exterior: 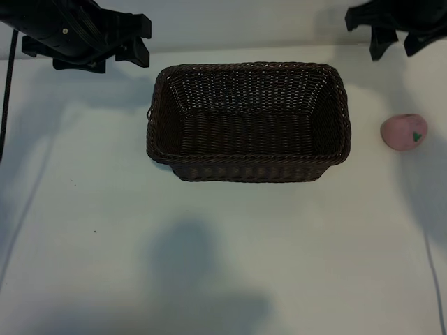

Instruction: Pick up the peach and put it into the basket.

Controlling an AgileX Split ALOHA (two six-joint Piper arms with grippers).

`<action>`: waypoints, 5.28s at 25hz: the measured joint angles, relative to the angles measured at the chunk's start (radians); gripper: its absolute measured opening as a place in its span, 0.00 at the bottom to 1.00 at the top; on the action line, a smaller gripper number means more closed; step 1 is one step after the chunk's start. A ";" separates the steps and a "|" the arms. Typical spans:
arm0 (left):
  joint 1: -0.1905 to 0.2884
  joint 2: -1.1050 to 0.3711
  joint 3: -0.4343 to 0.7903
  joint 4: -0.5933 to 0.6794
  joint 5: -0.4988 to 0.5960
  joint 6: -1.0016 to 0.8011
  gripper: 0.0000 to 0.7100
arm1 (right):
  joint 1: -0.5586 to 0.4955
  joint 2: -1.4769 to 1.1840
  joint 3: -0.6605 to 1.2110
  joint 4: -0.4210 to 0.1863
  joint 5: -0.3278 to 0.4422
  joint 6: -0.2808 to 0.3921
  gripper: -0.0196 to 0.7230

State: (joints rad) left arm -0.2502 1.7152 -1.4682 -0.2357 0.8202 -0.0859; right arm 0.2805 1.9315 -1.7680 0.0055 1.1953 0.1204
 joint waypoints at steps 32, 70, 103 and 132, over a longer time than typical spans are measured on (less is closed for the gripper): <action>0.000 0.040 0.000 0.004 0.044 0.001 0.81 | -0.119 0.109 0.388 0.007 -0.420 0.025 0.10; 0.000 0.040 0.000 0.004 0.059 0.002 0.81 | 0.311 -0.074 0.223 0.079 -0.368 0.009 0.08; 0.000 0.040 0.000 0.004 0.060 0.003 0.81 | 0.162 0.102 -0.051 0.041 -0.073 -0.016 0.68; 0.000 0.040 0.000 0.004 0.060 0.003 0.81 | -0.056 0.102 -0.051 0.070 0.002 -0.070 0.68</action>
State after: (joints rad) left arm -0.2502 1.7555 -1.4682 -0.2320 0.8802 -0.0826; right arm 0.2243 2.0334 -1.8192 0.0758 1.1971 0.0501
